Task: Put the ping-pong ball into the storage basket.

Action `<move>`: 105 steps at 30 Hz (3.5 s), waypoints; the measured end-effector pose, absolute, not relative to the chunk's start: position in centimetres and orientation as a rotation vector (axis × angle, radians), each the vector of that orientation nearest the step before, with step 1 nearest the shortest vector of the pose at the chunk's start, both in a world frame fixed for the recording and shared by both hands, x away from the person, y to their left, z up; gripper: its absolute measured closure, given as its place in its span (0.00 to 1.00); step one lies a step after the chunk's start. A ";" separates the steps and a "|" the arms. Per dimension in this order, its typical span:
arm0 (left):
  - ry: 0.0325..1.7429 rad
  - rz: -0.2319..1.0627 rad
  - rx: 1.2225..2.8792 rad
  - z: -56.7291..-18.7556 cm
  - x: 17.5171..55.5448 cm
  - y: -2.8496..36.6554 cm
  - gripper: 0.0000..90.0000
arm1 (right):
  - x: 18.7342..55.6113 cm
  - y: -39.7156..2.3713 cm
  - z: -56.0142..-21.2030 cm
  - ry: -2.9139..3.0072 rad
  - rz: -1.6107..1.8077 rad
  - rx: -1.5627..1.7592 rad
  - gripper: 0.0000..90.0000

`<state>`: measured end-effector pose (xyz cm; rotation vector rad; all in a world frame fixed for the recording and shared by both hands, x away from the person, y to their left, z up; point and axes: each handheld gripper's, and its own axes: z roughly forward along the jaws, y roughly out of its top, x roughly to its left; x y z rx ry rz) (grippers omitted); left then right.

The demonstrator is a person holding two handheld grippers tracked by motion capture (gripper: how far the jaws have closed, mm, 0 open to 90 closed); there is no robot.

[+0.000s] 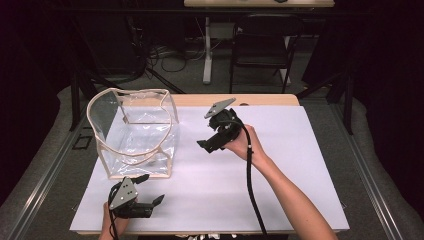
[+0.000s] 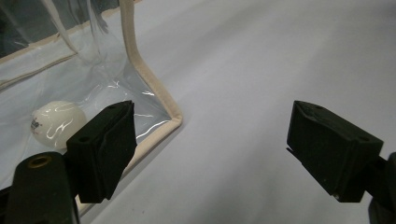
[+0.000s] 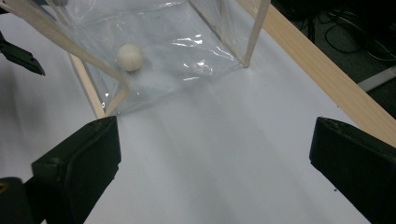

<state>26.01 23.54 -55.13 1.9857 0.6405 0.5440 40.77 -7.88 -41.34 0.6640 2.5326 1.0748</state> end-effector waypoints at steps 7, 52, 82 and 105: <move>0.640 0.545 1.987 -55.1 26.0 23.5 0.18 | 40.2 -8.8 -42.2 2.527 1.079 0.679 0.01; 0.644 0.549 1.983 -55.1 26.0 23.6 0.18 | 35.2 -15.3 -47.2 2.409 1.121 0.783 0.02; 0.643 0.552 1.986 -55.2 26.0 23.5 0.18 | 31.9 -19.2 -51.2 2.351 1.090 0.847 0.02; 0.646 0.554 1.994 -55.2 25.9 23.4 0.18 | 28.8 -22.1 -53.6 2.312 1.087 0.919 0.02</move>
